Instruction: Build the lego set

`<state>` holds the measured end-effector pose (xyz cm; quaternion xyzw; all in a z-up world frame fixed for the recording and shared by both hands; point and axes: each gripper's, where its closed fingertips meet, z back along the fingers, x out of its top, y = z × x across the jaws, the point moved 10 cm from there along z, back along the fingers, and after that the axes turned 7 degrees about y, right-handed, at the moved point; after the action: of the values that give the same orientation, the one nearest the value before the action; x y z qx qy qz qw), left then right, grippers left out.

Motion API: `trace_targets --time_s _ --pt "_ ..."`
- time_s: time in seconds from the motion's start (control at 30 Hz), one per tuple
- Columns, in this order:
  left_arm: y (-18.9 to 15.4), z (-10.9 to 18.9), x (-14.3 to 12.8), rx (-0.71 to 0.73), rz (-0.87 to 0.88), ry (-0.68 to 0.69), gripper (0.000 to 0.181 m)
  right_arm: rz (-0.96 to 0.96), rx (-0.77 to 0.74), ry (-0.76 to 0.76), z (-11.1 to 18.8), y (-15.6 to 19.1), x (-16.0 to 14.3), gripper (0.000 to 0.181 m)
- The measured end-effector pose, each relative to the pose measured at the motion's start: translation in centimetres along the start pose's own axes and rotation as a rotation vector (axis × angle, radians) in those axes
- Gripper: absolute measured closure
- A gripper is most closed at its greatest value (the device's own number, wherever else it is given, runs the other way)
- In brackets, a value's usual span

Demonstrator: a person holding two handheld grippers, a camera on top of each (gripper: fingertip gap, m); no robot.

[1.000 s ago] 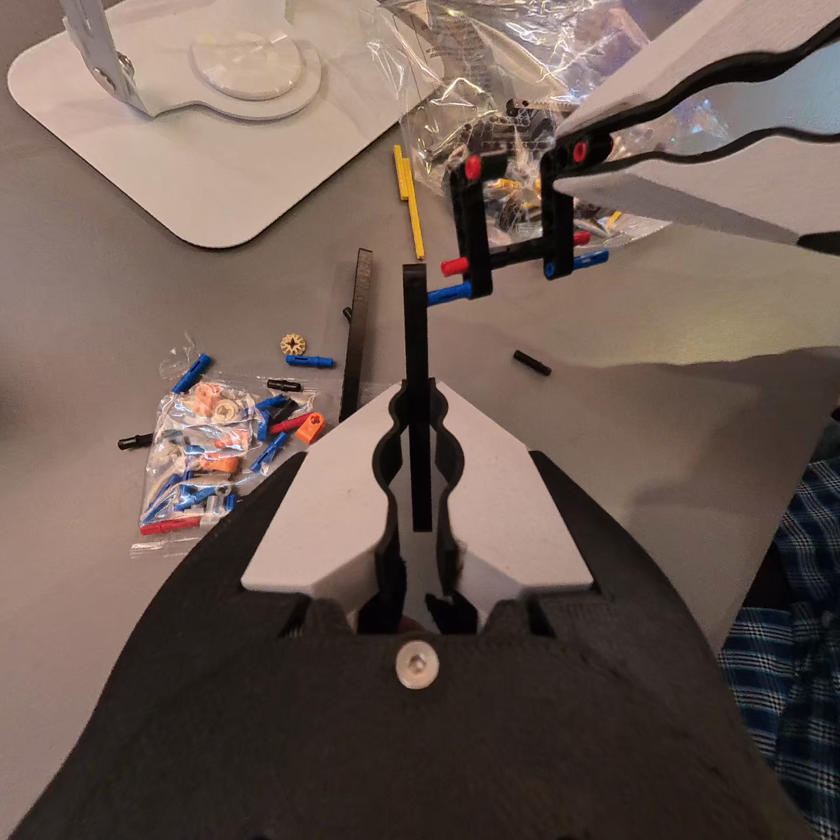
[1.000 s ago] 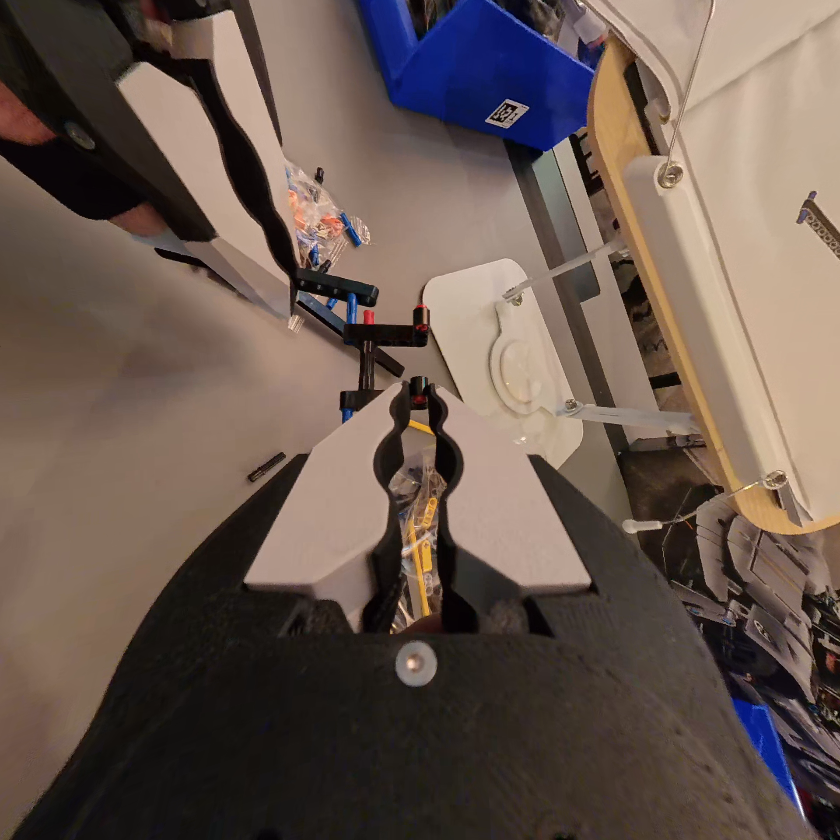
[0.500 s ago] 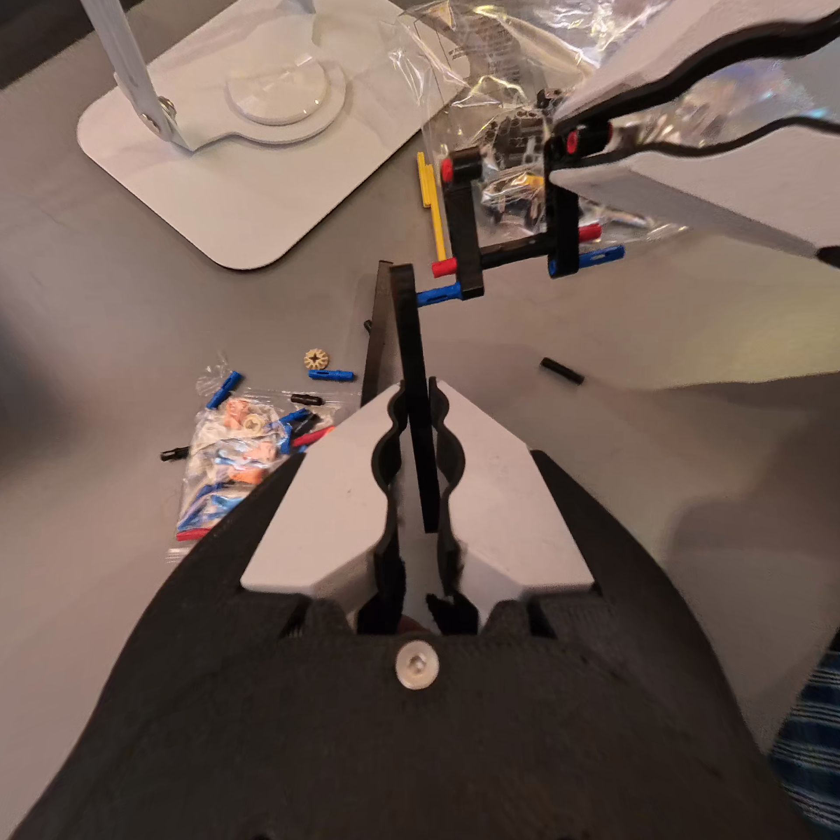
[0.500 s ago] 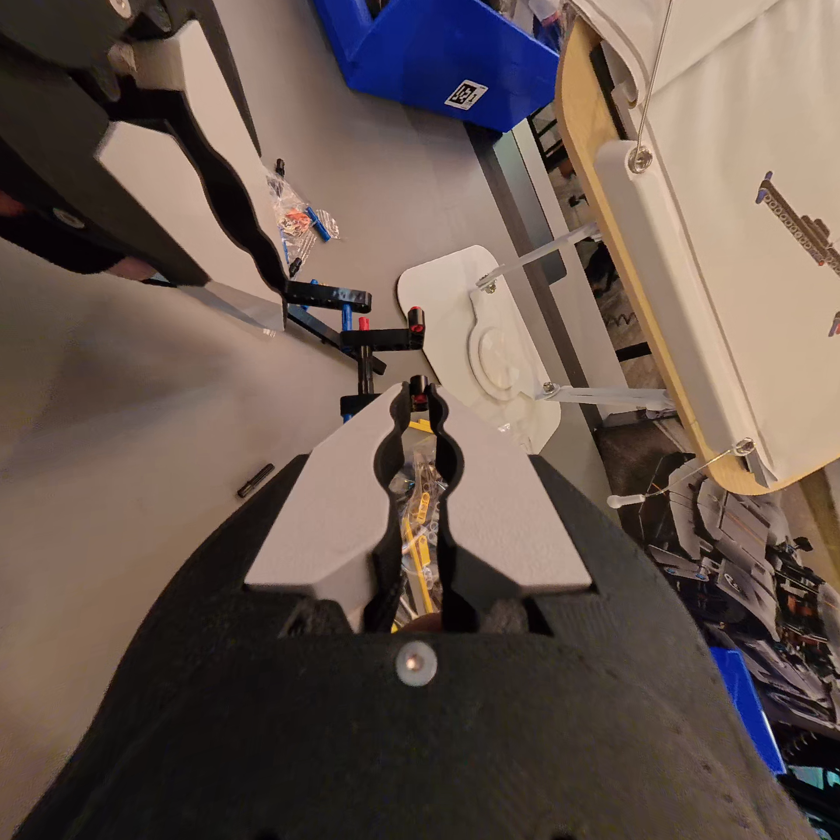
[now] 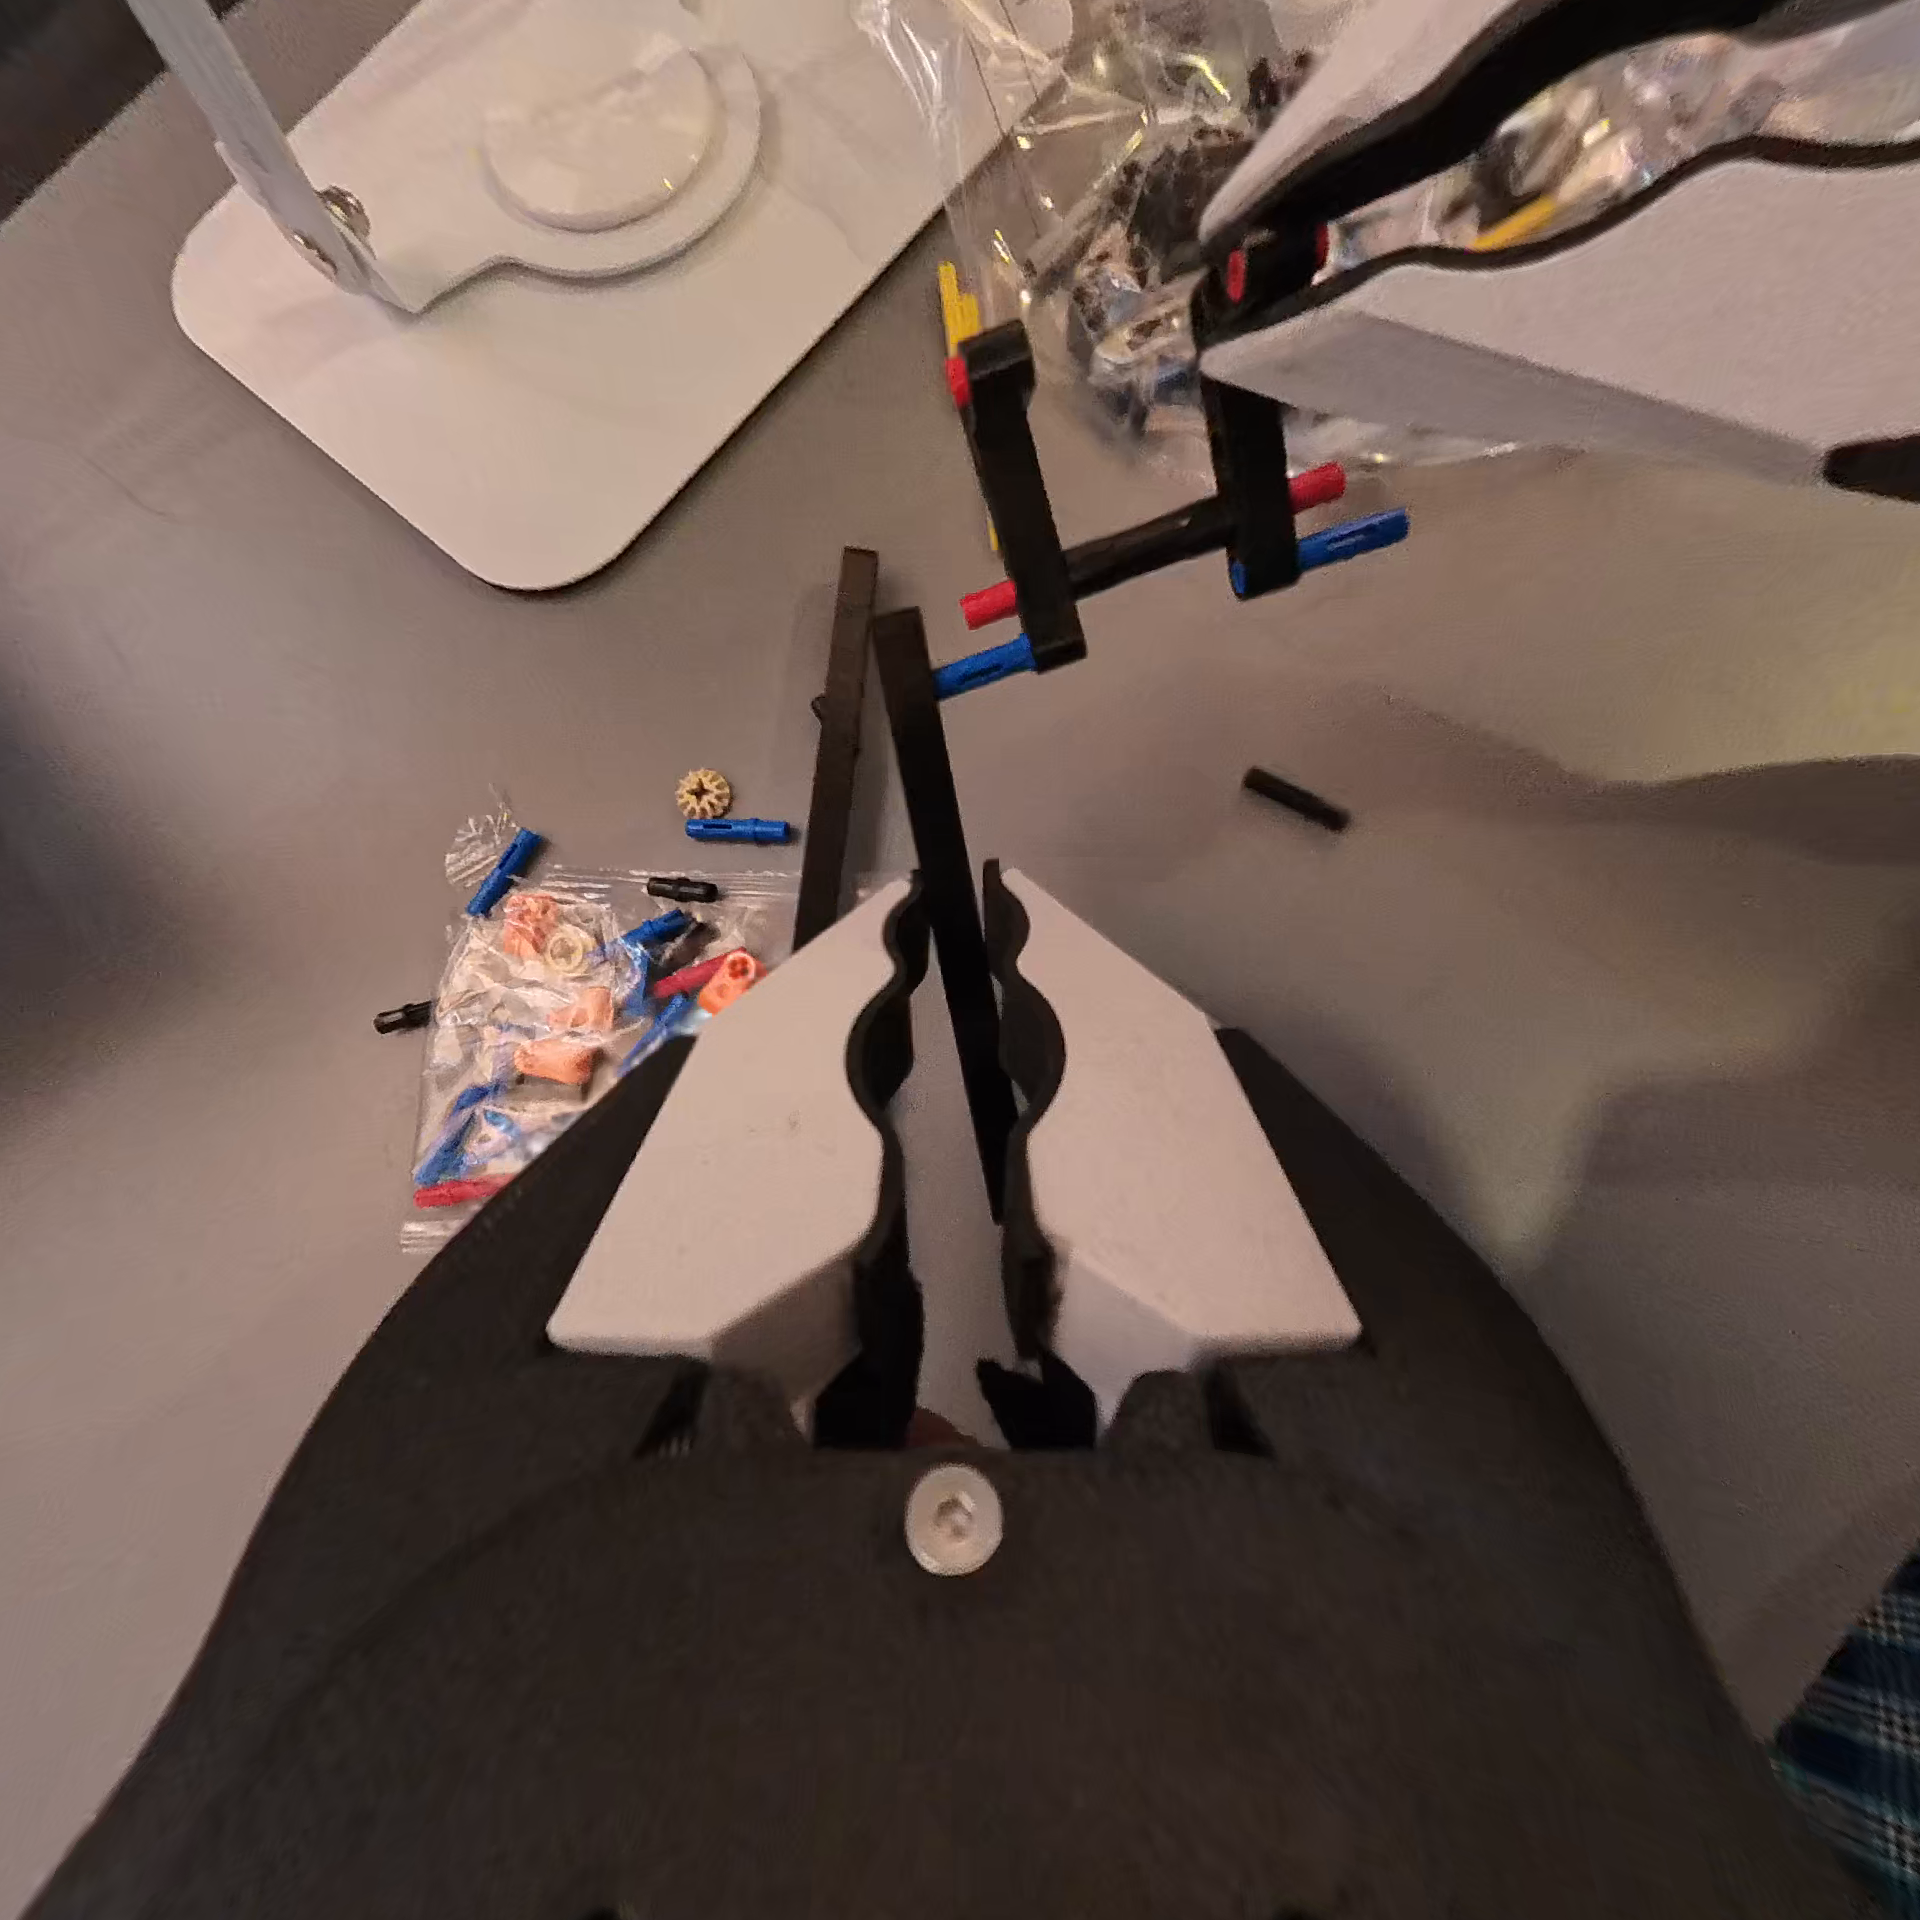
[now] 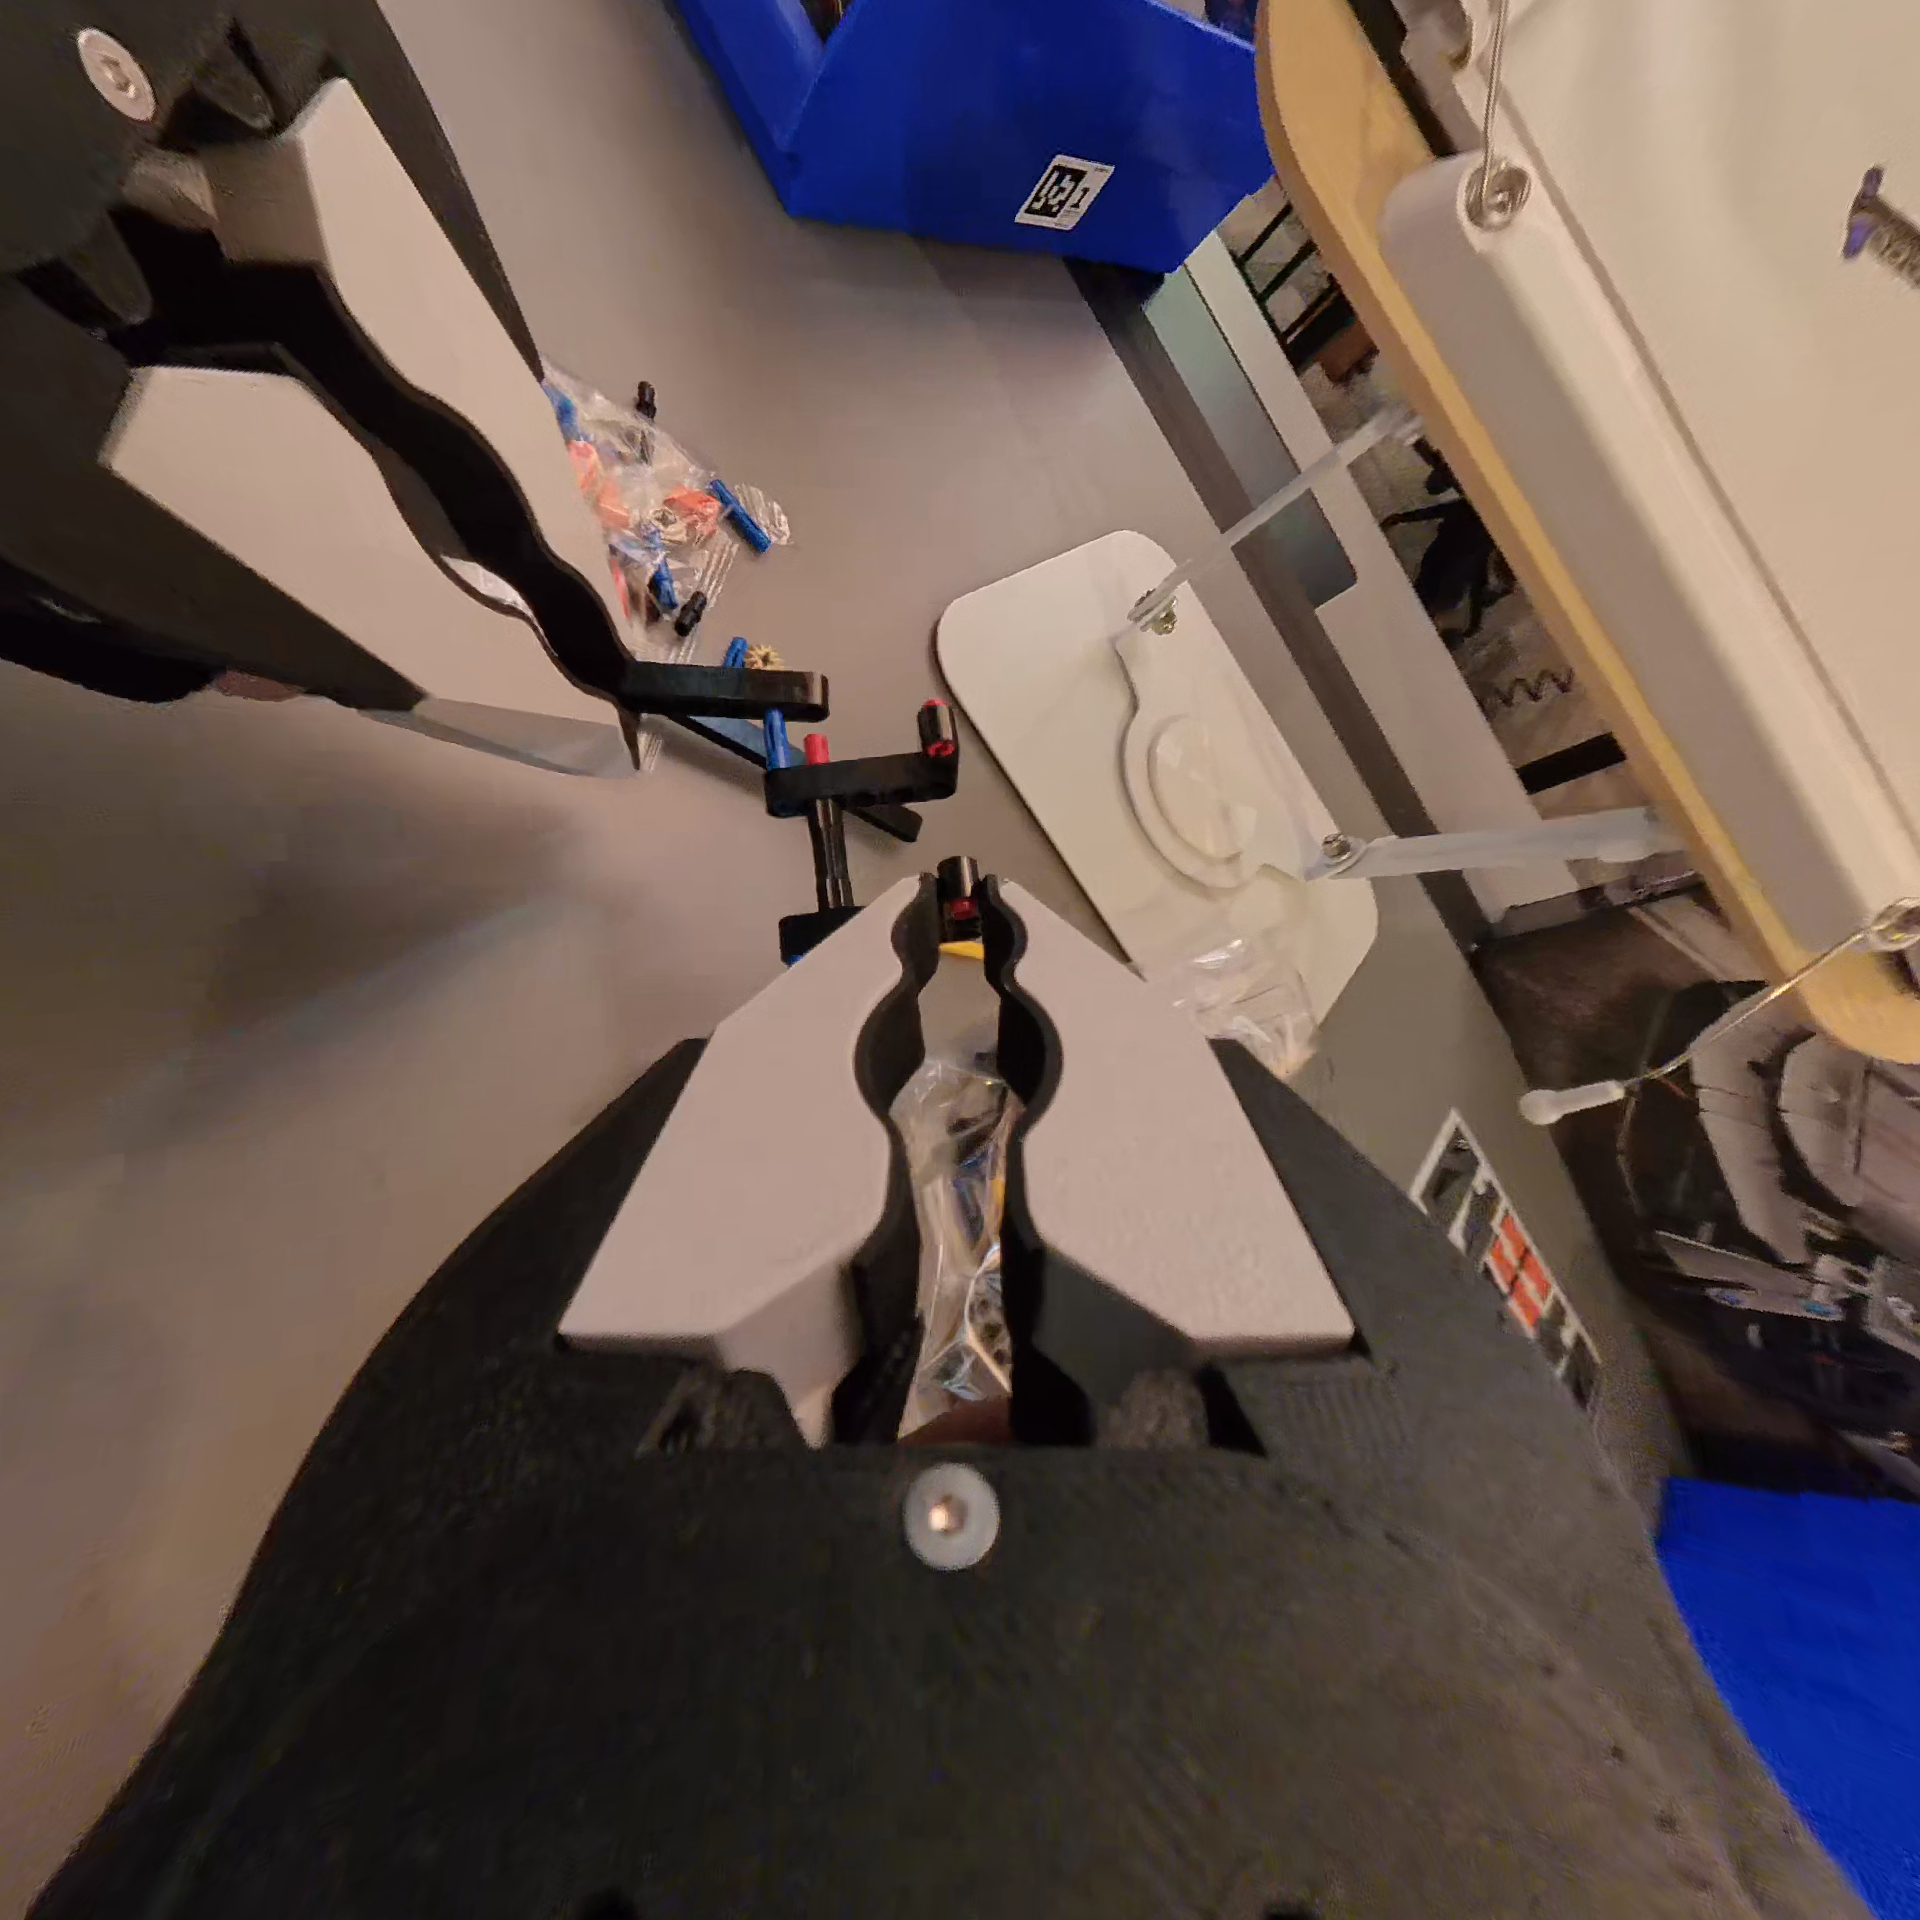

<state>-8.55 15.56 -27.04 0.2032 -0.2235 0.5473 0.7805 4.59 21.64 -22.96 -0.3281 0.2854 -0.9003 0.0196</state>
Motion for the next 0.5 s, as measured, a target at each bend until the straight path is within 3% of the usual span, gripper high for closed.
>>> trace_targets --time_s 0.27,0.5 --pt "-2.9 -0.4 -2.3 -0.090 0.000 0.180 0.172 -0.149 0.192 0.016 0.1 2.6 -3.2 0.177" --pt "-3.6 0.7 -3.6 -0.074 -0.028 0.265 0.170 -0.232 0.308 0.005 -0.1 4.9 -4.4 0.178"
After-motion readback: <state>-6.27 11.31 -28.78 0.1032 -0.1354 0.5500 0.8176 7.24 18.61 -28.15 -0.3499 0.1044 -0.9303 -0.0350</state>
